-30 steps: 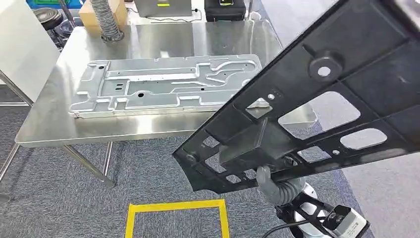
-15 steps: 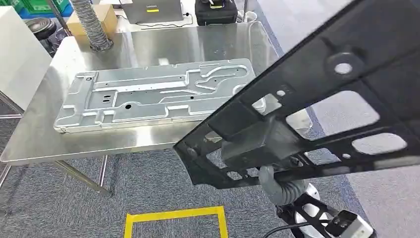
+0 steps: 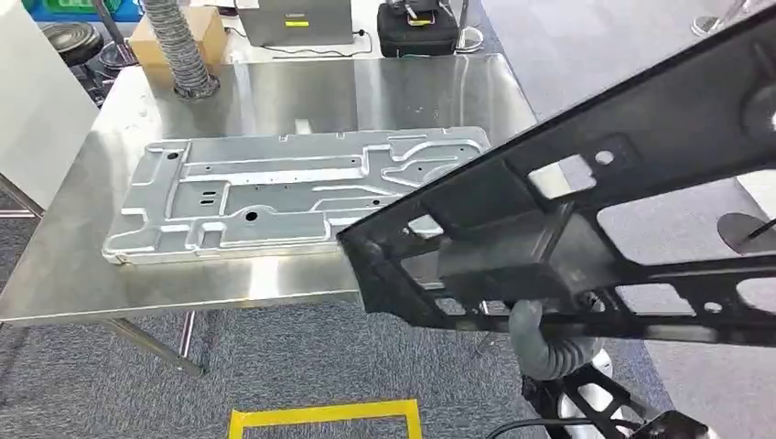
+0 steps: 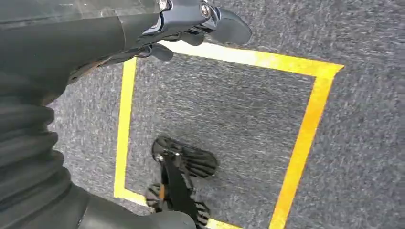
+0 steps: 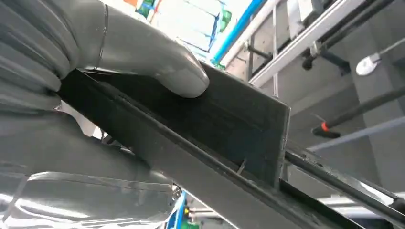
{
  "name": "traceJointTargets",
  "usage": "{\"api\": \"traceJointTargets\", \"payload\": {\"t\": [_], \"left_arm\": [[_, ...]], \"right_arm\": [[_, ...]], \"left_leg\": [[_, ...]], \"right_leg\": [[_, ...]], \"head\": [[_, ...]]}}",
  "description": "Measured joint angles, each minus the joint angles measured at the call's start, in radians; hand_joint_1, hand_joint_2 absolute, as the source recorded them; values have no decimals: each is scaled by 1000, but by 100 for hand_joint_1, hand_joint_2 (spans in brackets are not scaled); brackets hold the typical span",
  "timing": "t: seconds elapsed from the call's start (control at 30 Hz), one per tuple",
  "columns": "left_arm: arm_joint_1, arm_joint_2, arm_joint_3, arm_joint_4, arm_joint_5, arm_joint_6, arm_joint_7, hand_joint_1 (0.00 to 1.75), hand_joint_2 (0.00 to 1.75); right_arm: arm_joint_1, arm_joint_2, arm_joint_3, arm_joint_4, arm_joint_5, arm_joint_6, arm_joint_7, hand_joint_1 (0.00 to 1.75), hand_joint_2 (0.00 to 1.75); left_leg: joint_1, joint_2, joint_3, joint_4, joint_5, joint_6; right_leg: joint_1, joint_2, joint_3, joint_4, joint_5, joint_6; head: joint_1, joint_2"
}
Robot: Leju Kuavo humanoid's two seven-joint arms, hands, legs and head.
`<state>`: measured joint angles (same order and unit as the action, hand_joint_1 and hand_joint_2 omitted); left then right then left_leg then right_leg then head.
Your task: Take the parts from the cabinet and place them on the table.
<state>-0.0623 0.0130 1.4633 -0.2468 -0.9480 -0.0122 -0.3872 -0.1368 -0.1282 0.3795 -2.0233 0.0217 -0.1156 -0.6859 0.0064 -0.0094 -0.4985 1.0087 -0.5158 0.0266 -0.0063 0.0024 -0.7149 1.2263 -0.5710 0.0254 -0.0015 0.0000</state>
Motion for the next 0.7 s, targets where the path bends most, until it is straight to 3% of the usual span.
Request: {"api": "traceJointTargets", "payload": {"t": [0.07,0.1,0.13,0.17,0.23,0.27,0.3,0.33,0.37,0.4,0.43,0.47,0.5,0.57,0.6,0.63,0.7], "left_arm": [[-1,0,-1,0,-5,-2,-2,0,175],[-7,0,-2,1,-5,-3,-2,0,175],[-9,0,-2,0,-5,-3,-2,0,175],[-9,4,-2,1,-5,-3,-2,0,175],[-10,8,-2,0,-5,-3,-2,0,175],[-12,8,-2,1,-5,-5,-3,0,175],[-13,8,-2,1,-4,-6,-3,0,175],[-13,8,-2,1,-1,-6,-4,0,175],[-11,10,-2,1,4,-6,-5,0,175],[-7,10,-1,1,6,-6,-6,0,175],[-4,9,-1,1,6,-5,-7,0,175],[-4,9,-1,1,6,-5,-7,0,175],[-7,8,-1,1,6,-4,-8,0,175],[-10,8,-1,1,5,-3,-10,0,175],[-11,8,-1,1,5,-3,-11,0,175],[-15,8,-1,1,3,-7,-13,0,175],[-19,7,-3,2,-3,-10,-18,0,175]], "right_arm": [[-26,0,-31,23,-22,0,0,175,175],[-30,0,-47,31,-30,3,0,175,175],[-33,0,-60,41,-36,7,0,175,175],[-34,0,-65,44,-39,7,0,175,175],[-34,-1,-94,51,-33,-7,0,175,175],[-31,-1,-116,55,-17,-21,1,175,175],[-32,-2,-144,62,12,-43,5,175,175],[-33,-3,-177,71,66,-77,19,175,175],[-35,-3,-216,85,170,-136,64,175,175],[-46,-4,-250,104,289,-191,119,175,175],[-71,-8,-276,132,420,-230,185,175,175],[-96,-17,-291,160,515,-244,242,175,175],[-144,-27,-299,204,640,-237,317,175,175],[-247,-46,-289,297,801,-196,402,175,175],[-298,-49,-276,348,855,-182,426,175,175],[-348,-50,-252,401,921,-158,458,175,175],[-453,-49,-181,505,1031,-107,501,175,175]], "left_leg": [[-2,0,25,-5,-25,-4],[-5,-2,39,1,-35,-10],[-5,-5,34,-6,-42,-18],[-6,-4,55,-5,-39,-23],[-7,-3,57,6,-30,-33],[-4,0,42,47,-26,-36],[-3,2,5,112,-27,-40],[-2,2,-45,183,-45,-46],[0,2,-92,242,-88,-53],[2,3,-129,279,-131,-57],[5,3,-154,285,-157,-59],[6,3,-162,267,-155,-59],[7,4,-161,201,-111,-58],[7,9,-142,42,70,-50],[4,12,-154,11,129,-41],[-3,13,-153,10,115,-36],[-9,10,-155,12,125,-25]], "right_leg": [[10,-2,44,-181,169,-26],[15,2,42,-188,183,-28],[16,2,47,-191,162,-29],[15,3,50,-201,167,-37],[8,6,80,-214,164,-48],[7,3,99,-222,156,-51],[6,1,112,-224,150,-57],[6,-1,120,-224,141,-59],[6,-1,129,-224,133,-60],[5,1,138,-223,124,-60],[5,5,149,-223,115,-60],[4,9,158,-223,108,-58],[4,11,174,-223,96,-55],[3,14,192,-223,76,-49],[6,17,198,-213,70,-44],[6,22,189,-218,70,-37],[3,23,186,-222,67,-26]], "head": [[1,0],[-6,0],[-2,0],[-3,0],[-4,0],[-3,0],[-11,0],[-8,0],[-10,0],[-8,0],[-10,0],[-9,0],[-10,0],[-9,0],[-11,0],[-11,0],[-12,0]]}}
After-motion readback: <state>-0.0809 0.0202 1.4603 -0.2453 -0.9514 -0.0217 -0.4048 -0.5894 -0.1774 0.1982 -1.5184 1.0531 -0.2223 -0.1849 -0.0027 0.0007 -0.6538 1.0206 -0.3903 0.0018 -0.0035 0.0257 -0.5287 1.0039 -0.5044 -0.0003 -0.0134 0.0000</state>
